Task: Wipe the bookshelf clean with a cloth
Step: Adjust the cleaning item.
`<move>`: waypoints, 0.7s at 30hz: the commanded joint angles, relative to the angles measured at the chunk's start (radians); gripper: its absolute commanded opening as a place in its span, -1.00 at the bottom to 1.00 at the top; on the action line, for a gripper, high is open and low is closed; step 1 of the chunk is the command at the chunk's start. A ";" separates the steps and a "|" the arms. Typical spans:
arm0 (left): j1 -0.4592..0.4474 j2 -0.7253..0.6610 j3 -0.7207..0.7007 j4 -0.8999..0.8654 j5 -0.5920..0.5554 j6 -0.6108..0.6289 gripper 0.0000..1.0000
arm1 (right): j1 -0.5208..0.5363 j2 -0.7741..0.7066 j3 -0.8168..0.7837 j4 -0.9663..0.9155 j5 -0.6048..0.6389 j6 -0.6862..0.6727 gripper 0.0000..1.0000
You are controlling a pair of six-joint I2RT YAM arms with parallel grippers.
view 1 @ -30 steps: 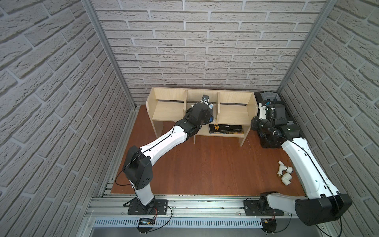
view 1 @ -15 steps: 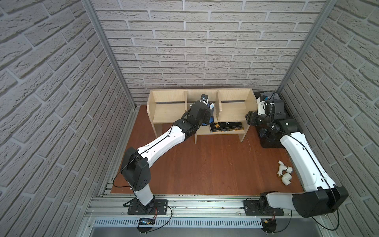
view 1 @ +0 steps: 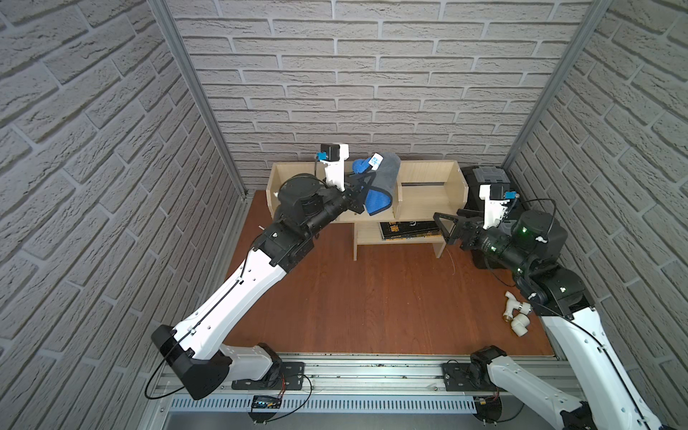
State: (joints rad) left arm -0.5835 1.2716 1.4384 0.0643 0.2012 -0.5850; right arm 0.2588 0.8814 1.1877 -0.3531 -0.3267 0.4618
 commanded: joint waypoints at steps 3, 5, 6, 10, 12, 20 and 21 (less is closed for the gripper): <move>0.017 -0.033 -0.164 0.430 0.304 -0.327 -1.00 | 0.040 -0.013 -0.183 0.646 -0.265 0.408 1.00; 0.016 -0.037 -0.205 0.557 0.346 -0.424 -1.00 | 0.072 -0.017 -0.217 0.715 -0.263 0.437 1.00; 0.014 -0.037 -0.225 0.624 0.362 -0.475 -1.00 | 0.093 -0.020 -0.230 0.735 -0.255 0.440 1.00; 0.005 -0.038 -0.276 0.792 0.402 -0.578 -1.00 | 0.146 -0.017 -0.260 0.842 -0.264 0.488 1.00; -0.001 -0.049 -0.297 0.803 0.402 -0.576 -1.00 | 0.168 -0.012 -0.273 0.902 -0.265 0.526 1.00; -0.035 -0.038 -0.350 0.770 0.391 -0.516 -1.00 | 0.285 0.017 -0.227 0.848 -0.205 0.459 1.00; -0.040 -0.030 -0.356 0.785 0.397 -0.521 -1.00 | 0.296 0.022 -0.216 0.823 -0.198 0.439 1.00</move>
State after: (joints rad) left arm -0.6064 1.2366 1.0985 0.7757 0.5755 -1.1191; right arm 0.5312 0.8948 0.9360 0.4545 -0.5522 0.9306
